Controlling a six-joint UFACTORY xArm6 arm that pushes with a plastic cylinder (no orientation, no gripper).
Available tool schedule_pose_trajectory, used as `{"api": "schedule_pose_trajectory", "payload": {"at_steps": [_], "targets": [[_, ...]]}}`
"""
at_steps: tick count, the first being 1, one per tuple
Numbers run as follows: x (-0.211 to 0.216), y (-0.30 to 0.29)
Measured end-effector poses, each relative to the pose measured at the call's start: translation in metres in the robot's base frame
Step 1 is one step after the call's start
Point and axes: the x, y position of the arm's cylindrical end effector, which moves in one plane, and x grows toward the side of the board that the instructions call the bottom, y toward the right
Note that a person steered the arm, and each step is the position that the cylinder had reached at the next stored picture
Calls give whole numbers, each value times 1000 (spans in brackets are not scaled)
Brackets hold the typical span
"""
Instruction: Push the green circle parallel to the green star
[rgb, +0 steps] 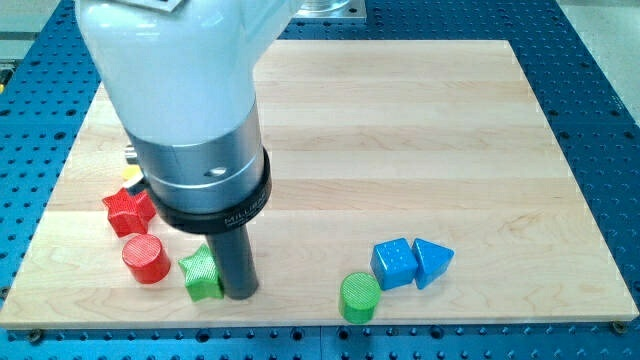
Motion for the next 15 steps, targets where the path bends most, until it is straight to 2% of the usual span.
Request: {"api": "schedule_pose_trajectory", "payload": {"at_steps": [1, 3, 4, 5, 7, 9, 11, 13, 14, 15], "targets": [[-24, 1], [-32, 8], [-13, 39], [27, 63], [31, 66], [30, 155], [25, 220], [-34, 230], [-76, 258], [-78, 318]]}}
